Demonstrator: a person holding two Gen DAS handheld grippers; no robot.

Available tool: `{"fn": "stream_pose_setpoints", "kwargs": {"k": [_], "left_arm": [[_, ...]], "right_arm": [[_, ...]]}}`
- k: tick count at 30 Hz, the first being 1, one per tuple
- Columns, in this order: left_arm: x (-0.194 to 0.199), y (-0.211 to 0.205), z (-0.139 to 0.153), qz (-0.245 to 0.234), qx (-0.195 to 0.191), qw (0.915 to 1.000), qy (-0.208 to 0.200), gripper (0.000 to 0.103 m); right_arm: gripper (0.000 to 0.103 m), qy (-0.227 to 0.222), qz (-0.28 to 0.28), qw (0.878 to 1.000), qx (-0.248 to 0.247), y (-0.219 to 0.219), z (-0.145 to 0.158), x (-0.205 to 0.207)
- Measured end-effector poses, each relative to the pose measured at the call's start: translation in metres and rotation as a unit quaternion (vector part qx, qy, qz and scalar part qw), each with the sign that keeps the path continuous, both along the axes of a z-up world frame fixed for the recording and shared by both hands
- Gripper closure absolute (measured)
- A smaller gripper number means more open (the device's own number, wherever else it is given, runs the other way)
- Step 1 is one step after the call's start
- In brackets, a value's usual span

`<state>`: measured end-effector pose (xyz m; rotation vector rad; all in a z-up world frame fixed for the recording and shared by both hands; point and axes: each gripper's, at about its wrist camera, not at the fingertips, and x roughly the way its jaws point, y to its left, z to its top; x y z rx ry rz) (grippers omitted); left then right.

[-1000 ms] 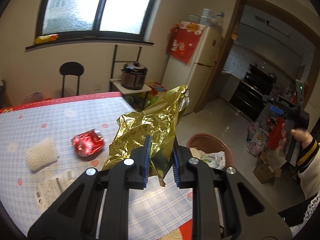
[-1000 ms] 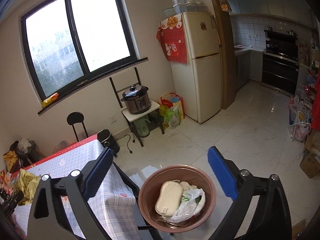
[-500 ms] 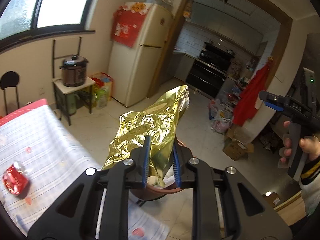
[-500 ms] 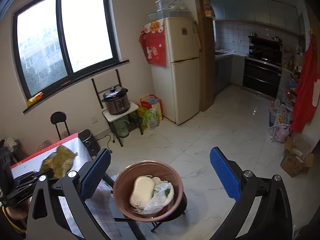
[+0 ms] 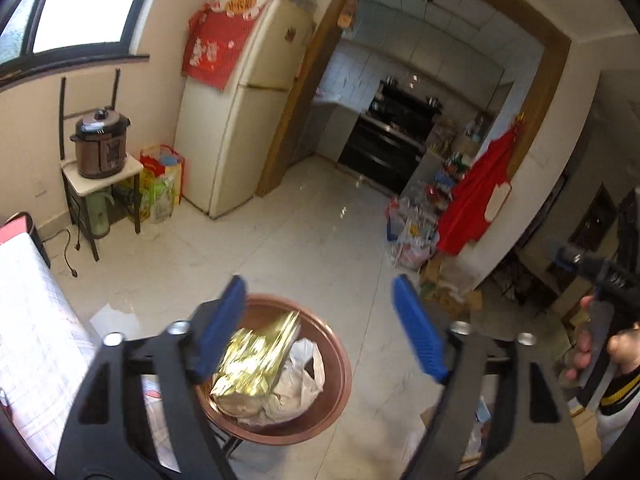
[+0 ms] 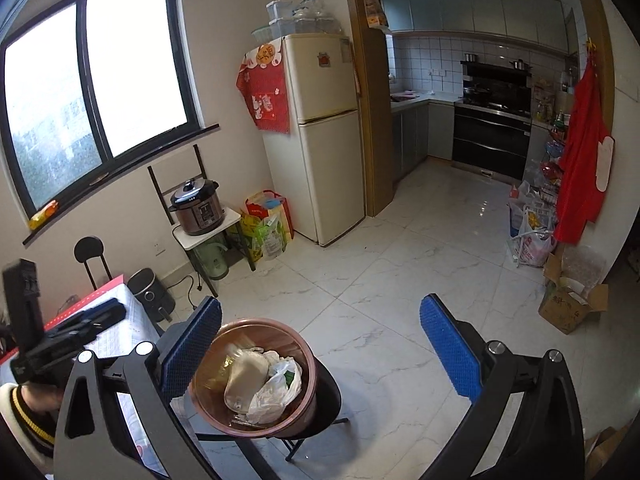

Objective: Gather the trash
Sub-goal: 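Carry the gold foil with the left tool over the bin and release, then move both tools back over the table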

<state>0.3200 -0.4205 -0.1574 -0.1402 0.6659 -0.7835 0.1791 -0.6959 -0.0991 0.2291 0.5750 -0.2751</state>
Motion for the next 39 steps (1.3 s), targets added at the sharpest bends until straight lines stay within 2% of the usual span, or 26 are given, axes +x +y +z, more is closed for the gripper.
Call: {"fn": "stream_pose_setpoints", "kwargs": {"k": [3,5,7,11,13,19,27,33,39], "left_arm": [[-0.010,0.026,0.014,0.022,0.001,0.9996,-0.018,0.018],[-0.015,0.046,0.024,0.040,0.002,0.9990,-0.022,0.007],[-0.026,0.074,0.031,0.066,0.008,0.9973,-0.032,0.007],[-0.038,0.121,0.042,0.113,0.043,0.9919,-0.037,0.006],[-0.048,0.148,0.044,0.139,0.064,0.9876,-0.036,0.006],[-0.075,0.227,0.046,0.200,0.093,0.9751,-0.019,0.006],[-0.110,0.311,0.038,0.265,0.102,0.9587,0.008,0.006],[-0.134,0.364,0.030,0.299,0.091,0.9495,0.024,0.006],[-0.170,0.429,0.011,0.347,0.076,0.9332,0.052,0.006]], "right_arm": [[0.005,-0.007,0.001,1.000,0.005,0.004,0.001,0.001],[0.005,-0.010,0.004,1.000,0.008,0.009,0.002,0.003],[0.005,-0.012,0.011,1.000,0.012,0.018,0.004,0.007],[0.005,-0.015,0.029,0.999,0.021,0.042,0.005,0.016],[0.005,-0.013,0.039,0.999,0.024,0.056,0.005,0.020],[0.005,0.000,0.072,0.997,0.032,0.106,0.001,0.034],[0.005,0.023,0.104,0.994,0.041,0.165,-0.008,0.049],[0.005,0.042,0.125,0.990,0.050,0.206,-0.017,0.058],[0.005,0.082,0.150,0.983,0.065,0.250,-0.037,0.067]]}}
